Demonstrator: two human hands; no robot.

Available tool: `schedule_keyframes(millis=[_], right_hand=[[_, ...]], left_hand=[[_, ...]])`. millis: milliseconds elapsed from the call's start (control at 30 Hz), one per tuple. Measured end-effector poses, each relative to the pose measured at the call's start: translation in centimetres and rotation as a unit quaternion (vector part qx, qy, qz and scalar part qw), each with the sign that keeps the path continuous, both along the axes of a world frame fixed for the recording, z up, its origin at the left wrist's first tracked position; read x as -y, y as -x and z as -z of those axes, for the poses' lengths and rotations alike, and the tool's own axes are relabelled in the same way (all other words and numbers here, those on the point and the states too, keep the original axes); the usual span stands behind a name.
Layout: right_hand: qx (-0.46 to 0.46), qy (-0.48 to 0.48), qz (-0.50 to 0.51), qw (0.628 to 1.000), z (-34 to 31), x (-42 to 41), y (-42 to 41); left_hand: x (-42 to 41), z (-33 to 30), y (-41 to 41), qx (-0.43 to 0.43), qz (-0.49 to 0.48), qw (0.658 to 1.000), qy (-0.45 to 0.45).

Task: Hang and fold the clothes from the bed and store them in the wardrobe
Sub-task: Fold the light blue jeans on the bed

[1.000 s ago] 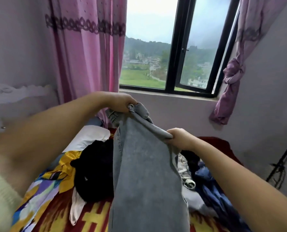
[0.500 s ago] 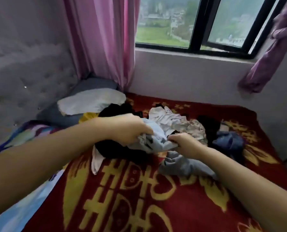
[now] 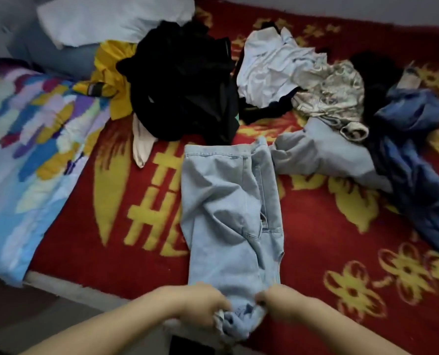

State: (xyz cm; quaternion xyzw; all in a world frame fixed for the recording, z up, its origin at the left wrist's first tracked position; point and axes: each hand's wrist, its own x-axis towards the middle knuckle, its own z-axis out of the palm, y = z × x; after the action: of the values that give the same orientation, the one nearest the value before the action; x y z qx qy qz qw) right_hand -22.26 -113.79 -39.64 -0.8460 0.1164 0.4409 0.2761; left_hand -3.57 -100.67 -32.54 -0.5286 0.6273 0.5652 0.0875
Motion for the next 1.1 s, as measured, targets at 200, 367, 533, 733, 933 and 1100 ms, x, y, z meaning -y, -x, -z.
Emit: schedule_keyframes(millis=[200, 367, 533, 733, 933, 1100], right_hand=[[0.032, 0.080, 0.180, 0.980, 2.0, 4.9, -3.4], [0.064, 0.237, 0.338, 0.908, 5.1, 3.4, -4.9], [0.364, 0.278, 0.149, 0.876, 5.6, -0.4, -3.6], [0.108, 0.197, -0.027, 0.974, 9.0, -0.4, -0.1], [0.085, 0.174, 0.012, 0.981, 10.4, -0.1, -1.0], [0.084, 0.084, 0.042, 0.992, 7.6, 0.3, -2.2]], left_hand=[[6.3, 5.6, -7.4, 0.042, -0.212, 0.976, -0.016], [6.8, 9.9, -6.4, 0.384, -0.271, 0.849, 0.241], [0.0, 12.7, 1.1, 0.292, -0.109, 0.903, 0.297], [-1.1, 17.5, 0.3, 0.321, -0.074, 0.938, 0.111], [0.1, 18.5, 1.2, 0.304, -0.084, 0.947, 0.062], [0.5, 13.8, -0.3, 0.196, -0.067, 0.978, -0.011]])
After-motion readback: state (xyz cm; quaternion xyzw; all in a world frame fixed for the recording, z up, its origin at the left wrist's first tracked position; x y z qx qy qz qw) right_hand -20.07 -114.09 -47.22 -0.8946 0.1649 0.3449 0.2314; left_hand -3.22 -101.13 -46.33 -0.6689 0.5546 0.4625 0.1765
